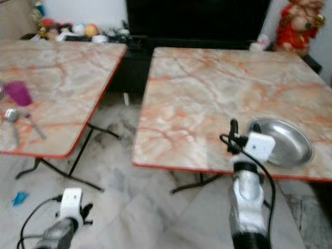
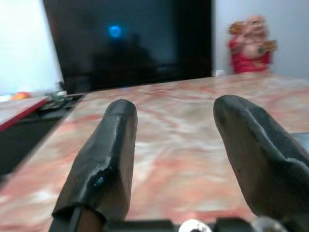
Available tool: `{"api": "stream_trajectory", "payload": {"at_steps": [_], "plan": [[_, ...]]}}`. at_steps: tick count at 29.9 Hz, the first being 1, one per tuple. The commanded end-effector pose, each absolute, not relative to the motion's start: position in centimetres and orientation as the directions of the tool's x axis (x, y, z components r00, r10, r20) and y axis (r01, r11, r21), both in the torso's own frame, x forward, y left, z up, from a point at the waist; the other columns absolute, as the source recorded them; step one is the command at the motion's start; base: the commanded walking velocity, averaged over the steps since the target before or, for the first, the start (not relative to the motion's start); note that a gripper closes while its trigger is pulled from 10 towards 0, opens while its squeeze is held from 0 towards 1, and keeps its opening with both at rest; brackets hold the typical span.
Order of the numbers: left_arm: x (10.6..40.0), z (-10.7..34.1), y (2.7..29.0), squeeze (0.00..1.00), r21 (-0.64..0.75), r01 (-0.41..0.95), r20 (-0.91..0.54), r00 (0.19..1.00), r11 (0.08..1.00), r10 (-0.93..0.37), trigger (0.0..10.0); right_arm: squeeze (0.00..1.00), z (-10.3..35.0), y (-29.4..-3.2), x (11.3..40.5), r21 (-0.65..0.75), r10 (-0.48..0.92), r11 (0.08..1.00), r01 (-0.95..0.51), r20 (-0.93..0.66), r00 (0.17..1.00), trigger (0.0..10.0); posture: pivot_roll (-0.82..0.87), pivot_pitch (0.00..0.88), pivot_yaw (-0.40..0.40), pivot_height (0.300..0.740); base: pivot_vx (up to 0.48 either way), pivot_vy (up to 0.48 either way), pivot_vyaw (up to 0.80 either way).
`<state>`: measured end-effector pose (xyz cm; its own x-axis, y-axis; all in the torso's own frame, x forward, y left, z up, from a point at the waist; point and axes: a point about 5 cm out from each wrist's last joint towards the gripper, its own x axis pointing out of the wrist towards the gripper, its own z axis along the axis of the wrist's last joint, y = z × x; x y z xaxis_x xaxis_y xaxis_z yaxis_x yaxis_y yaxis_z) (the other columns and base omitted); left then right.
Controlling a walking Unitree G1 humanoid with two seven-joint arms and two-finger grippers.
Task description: Setting the table
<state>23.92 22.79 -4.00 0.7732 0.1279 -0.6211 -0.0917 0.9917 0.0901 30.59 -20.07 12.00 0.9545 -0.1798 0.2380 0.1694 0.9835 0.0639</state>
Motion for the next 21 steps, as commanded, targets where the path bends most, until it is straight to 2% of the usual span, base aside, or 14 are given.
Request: {"api": "stream_trajectory", "payload": {"at_steps": [1,21], "plan": [[23.61,-4.4,22.22,0.0,0.073,-0.098,-0.635,0.762,0.992,0.122,10.0,0.0,12.0,-20.85,30.5,0.057,-0.197,0.98,0.188,0.235,0.952,10.0,0.05,0.0,0.007,0.74,0.0,0.386,0.0],[23.7,-4.33,22.24,0.0,0.072,-0.098,-0.633,0.764,0.993,0.122,10.0,0.0,11.99,-20.53,30.64,0.061,-0.186,0.982,0.177,0.235,0.954,10.0,0.06,0.0,0.013,0.74,0.0,0.386,0.0]]}}
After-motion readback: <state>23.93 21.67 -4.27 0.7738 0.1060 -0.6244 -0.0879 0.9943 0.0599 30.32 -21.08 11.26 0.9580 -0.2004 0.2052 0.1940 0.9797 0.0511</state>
